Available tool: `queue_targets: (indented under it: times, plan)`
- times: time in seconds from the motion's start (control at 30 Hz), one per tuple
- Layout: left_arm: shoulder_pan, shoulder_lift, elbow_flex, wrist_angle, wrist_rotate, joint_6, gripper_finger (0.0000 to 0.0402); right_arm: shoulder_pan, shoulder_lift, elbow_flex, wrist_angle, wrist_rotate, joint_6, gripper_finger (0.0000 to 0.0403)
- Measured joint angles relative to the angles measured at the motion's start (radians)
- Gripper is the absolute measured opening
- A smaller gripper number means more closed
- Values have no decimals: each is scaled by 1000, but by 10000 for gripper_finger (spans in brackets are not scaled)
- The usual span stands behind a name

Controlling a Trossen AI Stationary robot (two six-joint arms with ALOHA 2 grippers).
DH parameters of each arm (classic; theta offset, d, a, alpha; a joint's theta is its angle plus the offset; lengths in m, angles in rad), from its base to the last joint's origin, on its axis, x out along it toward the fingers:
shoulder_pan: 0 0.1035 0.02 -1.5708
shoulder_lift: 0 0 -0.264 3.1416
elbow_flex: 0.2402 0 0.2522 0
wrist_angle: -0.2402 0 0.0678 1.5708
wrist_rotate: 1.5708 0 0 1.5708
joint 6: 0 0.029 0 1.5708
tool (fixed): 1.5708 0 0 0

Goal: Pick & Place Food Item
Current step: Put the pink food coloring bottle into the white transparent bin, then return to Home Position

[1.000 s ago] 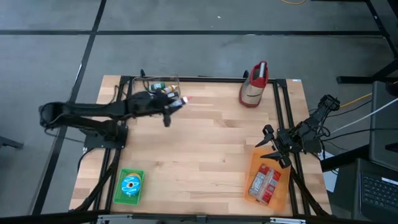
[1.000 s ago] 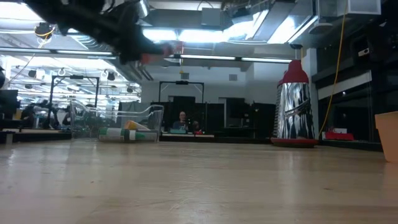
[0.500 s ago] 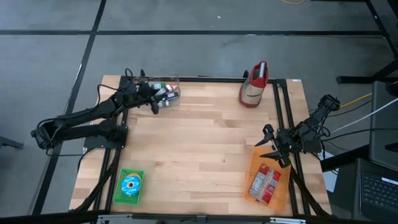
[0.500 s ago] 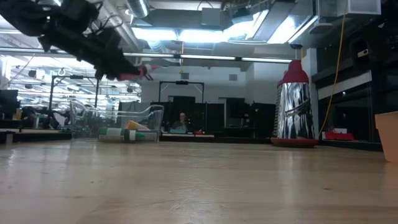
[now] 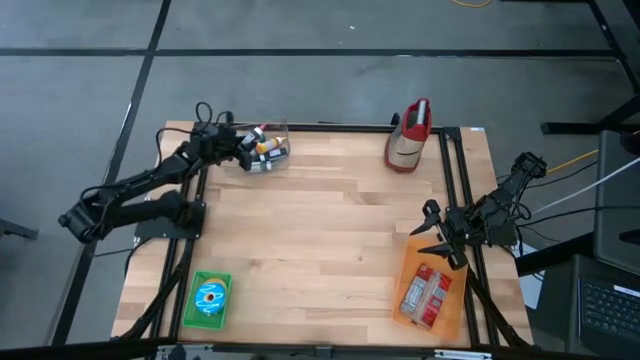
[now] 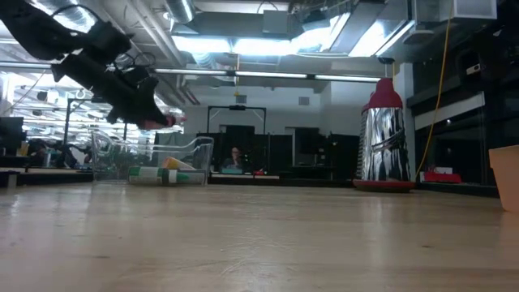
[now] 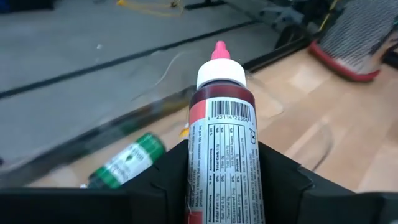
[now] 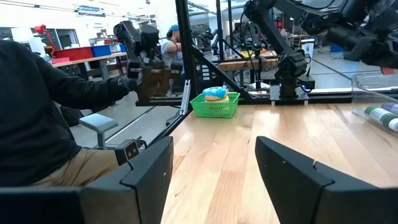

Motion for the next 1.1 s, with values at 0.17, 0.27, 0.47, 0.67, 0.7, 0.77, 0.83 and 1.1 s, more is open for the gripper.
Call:
queue_targets:
  times: [0.17, 0.27, 0.47, 0.67, 0.7, 0.77, 0.83, 1.1]
  plan:
    - [15, 60, 0, -1, 8, 0, 157, 0, 0, 0, 0, 0, 0, 230]
    - [14, 65, 0, 23, 53, -2, 166, 0, 0, 0, 0, 0, 0, 230]
    - [14, 57, 0, 99, 95, -3, 193, 0, 0, 0, 0, 0, 0, 230]
    - [12, 46, 0, 158, 174, -4, 226, 0, 0, 0, 0, 0, 1, 230]
    - [12, 38, 0, 187, 221, -14, 229, 0, 0, 0, 0, 0, 1, 230]
    - [11, 15, 0, 261, 311, -45, 232, 0, 0, 0, 0, 0, 3, 230]
    - [8, -19, 0, 348, 374, -94, 232, 0, 0, 0, 0, 0, 3, 230]
    - [-83, -241, 0, 434, 425, -221, 228, 0, 0, 0, 147, -129, -91, 230]
